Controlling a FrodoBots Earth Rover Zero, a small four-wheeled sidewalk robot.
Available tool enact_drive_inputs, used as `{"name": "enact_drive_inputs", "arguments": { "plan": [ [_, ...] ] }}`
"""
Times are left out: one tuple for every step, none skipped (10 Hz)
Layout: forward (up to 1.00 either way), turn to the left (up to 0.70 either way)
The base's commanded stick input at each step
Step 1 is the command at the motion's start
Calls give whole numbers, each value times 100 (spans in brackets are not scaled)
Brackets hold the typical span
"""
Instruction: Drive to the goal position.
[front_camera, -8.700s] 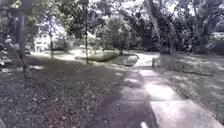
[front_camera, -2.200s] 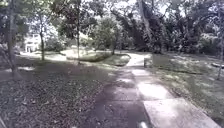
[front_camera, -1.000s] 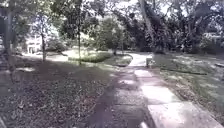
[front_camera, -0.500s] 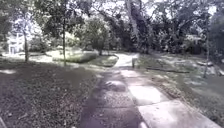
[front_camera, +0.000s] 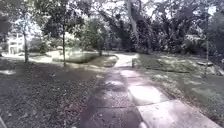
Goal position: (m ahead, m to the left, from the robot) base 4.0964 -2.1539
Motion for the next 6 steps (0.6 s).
{"name": "enact_drive_inputs", "arguments": {
  "plan": [
    [0,-100],
    [0,-100],
    [0,-99],
    [0,-64],
    [0,0],
    [0,0]
  ]
}}
